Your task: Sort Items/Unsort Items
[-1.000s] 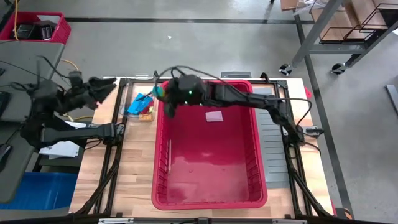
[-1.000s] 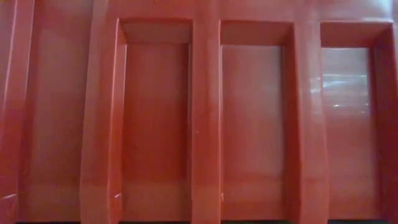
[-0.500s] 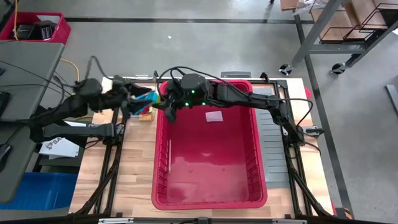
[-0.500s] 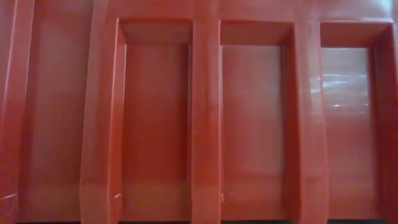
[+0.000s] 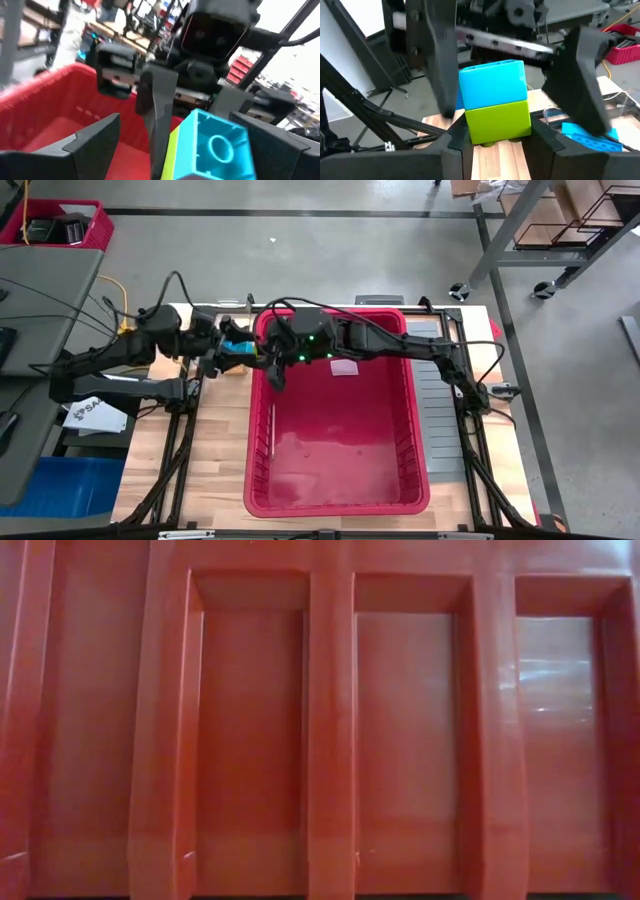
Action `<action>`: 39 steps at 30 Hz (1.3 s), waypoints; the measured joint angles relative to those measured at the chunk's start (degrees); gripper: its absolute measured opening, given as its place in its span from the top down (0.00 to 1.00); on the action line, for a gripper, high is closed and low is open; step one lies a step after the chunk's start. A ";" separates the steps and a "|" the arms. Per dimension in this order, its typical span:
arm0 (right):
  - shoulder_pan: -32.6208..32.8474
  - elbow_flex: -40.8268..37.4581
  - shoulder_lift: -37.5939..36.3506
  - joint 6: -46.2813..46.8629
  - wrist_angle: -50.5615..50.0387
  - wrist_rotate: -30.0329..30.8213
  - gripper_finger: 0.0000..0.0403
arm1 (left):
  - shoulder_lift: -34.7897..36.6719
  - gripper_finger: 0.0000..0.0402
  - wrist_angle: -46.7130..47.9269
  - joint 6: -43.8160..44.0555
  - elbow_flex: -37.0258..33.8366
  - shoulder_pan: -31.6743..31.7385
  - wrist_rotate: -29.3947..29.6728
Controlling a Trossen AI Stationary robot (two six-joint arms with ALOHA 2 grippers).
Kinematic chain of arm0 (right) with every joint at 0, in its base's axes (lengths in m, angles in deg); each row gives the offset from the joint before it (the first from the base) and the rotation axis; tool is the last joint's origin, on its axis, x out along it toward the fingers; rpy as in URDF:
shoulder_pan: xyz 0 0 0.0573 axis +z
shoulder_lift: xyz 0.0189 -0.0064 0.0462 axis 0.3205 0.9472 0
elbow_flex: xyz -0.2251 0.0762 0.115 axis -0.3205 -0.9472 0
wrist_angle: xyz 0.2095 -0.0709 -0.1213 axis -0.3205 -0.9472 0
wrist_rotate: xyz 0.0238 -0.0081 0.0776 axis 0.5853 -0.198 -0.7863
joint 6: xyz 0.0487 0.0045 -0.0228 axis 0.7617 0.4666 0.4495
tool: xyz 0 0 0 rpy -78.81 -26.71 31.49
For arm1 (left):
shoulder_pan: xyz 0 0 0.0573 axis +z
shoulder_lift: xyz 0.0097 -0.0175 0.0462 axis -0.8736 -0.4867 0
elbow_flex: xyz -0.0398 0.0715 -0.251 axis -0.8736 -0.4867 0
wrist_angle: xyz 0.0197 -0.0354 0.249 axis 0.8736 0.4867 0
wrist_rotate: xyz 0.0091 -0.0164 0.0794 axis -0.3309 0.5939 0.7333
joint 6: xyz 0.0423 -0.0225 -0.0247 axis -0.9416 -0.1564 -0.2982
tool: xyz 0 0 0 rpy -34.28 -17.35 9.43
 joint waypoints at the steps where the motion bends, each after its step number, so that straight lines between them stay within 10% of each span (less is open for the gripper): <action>1: 0.00 -0.01 0.00 0.12 0.00 -0.02 0.73 | -0.33 0.09 0.34 0.44 0.00 -0.35 -0.06; 6: 0.29 -0.03 0.00 0.31 -0.74 -0.16 0.73 | -2.16 0.21 1.50 1.41 0.04 -2.19 0.81; 13: 0.94 -0.15 0.01 1.24 -3.27 0.43 0.54 | -2.33 0.67 1.12 1.95 0.09 -3.30 2.91; 27: 0.60 -0.04 -1.59 -0.07 -4.71 0.07 0.45 | 1.35 0.67 2.82 0.03 -0.02 -3.69 5.01; 32: -0.10 0.10 -3.87 -2.67 -8.29 4.57 0.44 | 4.63 0.67 6.03 -2.63 -0.07 -3.67 15.90; 39: -0.92 0.07 -7.47 -3.57 -15.09 12.45 0.44 | 7.48 0.67 31.34 5.18 -0.04 -3.23 47.04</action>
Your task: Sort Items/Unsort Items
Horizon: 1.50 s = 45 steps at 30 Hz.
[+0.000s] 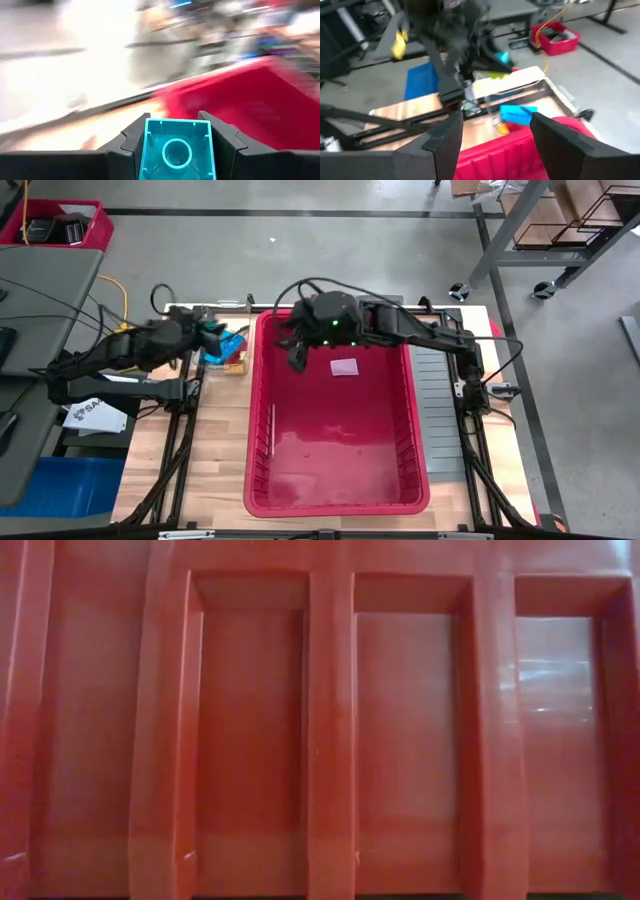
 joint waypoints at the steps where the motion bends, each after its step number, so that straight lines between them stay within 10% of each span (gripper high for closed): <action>1: -0.05 0.00 -0.50 0.02 -0.39 0.82 0.44 | -0.34 0.67 5.11 4.37 -0.01 0.42 3.78; 6: 0.00 -0.04 -1.33 -0.01 -3.42 1.37 0.44 | -2.70 0.67 22.30 23.95 -2.76 4.21 12.93; 12: 0.04 -0.04 -1.42 1.27 -5.32 1.43 0.44 | -5.10 0.67 18.05 24.11 -10.11 10.42 9.93; 16: 0.17 -0.08 -1.46 2.26 -7.87 1.35 0.44 | -7.38 0.49 13.05 21.57 -11.82 14.17 7.68; 23: 0.83 -0.13 -3.90 2.15 -10.61 1.84 0.44 | -9.13 0.19 4.92 10.60 -11.69 19.01 0.24; 32: 0.92 -0.96 -6.06 6.03 -30.63 4.31 0.44 | -4.52 0.14 -4.22 3.63 -10.47 19.02 -17.15; 45: -0.90 -39.31 -5.81 0.13 -15.89 7.45 0.44 | -0.87 0.14 -8.64 8.66 -12.88 11.04 -21.98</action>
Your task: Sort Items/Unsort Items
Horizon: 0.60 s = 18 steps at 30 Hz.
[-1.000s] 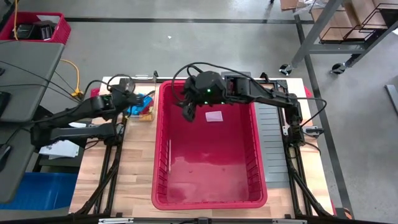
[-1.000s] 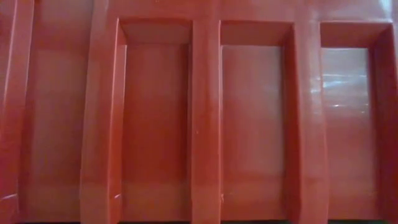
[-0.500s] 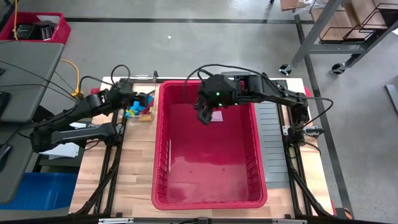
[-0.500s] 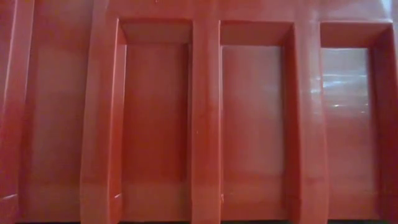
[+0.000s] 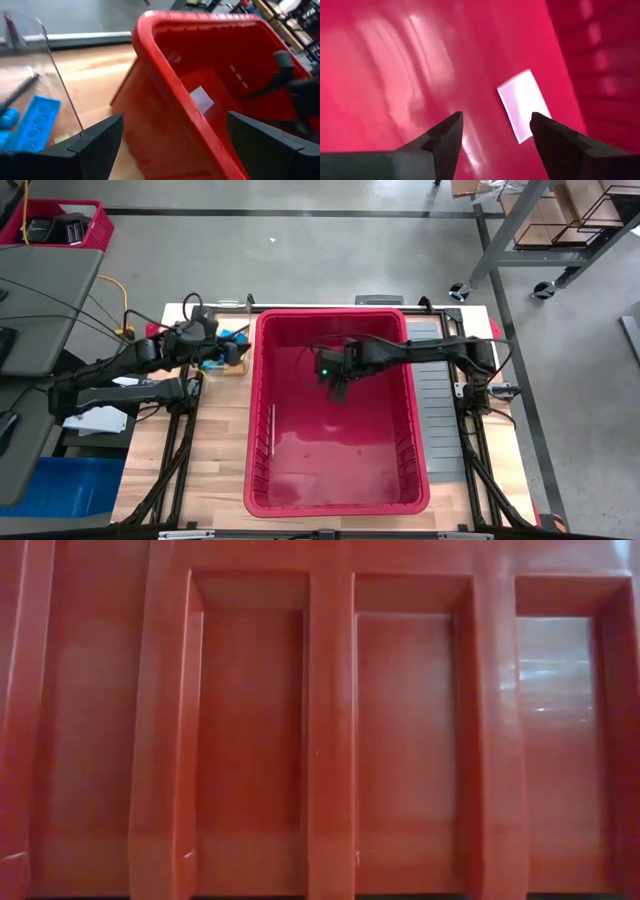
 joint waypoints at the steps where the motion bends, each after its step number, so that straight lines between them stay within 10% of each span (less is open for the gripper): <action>1: -0.50 -2.41 0.00 0.88 1.52 0.00 0.44 | 0.00 0.14 0.14 0.61 -0.28 -0.59 -0.08; 18: -2.81 -11.51 8.43 0.87 17.57 -1.93 0.44 | -0.46 0.14 -2.31 10.50 -1.26 -4.75 -0.35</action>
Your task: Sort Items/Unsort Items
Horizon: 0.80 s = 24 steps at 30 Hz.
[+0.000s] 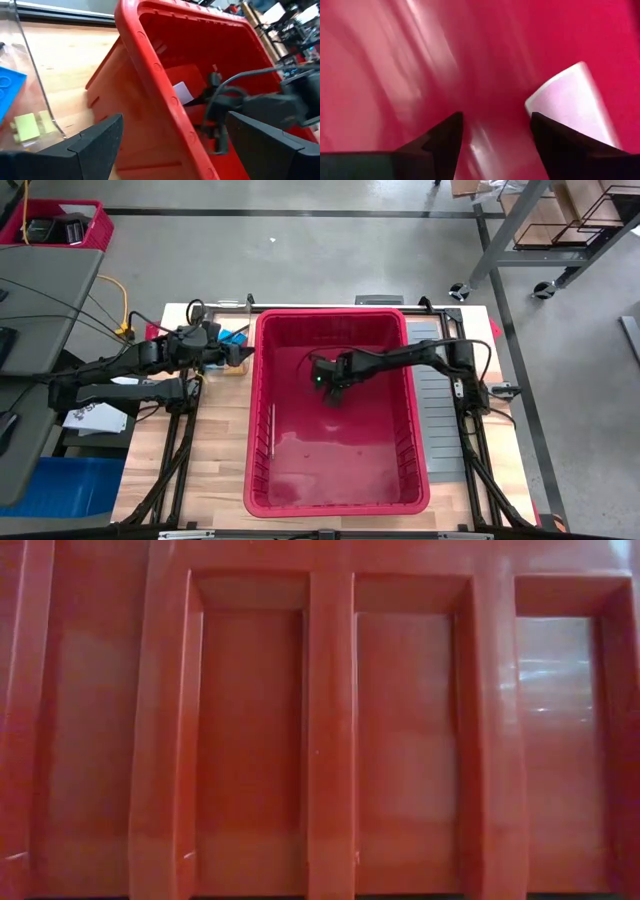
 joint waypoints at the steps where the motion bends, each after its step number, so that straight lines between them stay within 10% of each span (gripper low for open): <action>1: -0.15 0.09 0.72 -0.13 -0.87 0.04 0.44 | 0.00 0.14 -0.26 0.57 0.00 -0.06 0.00; 9: -2.41 0.27 2.05 -3.15 -3.27 3.50 0.52 | -0.04 0.14 -0.78 3.51 0.00 -0.06 -0.09; 16: -4.36 0.20 2.72 -6.40 -3.84 5.30 0.96 | -0.02 0.14 -0.92 4.57 0.00 -0.09 -0.32; 24: -1.90 7.40 0.64 -7.70 -12.49 6.33 1.00 | 0.00 0.14 -1.17 3.91 0.00 -0.11 0.02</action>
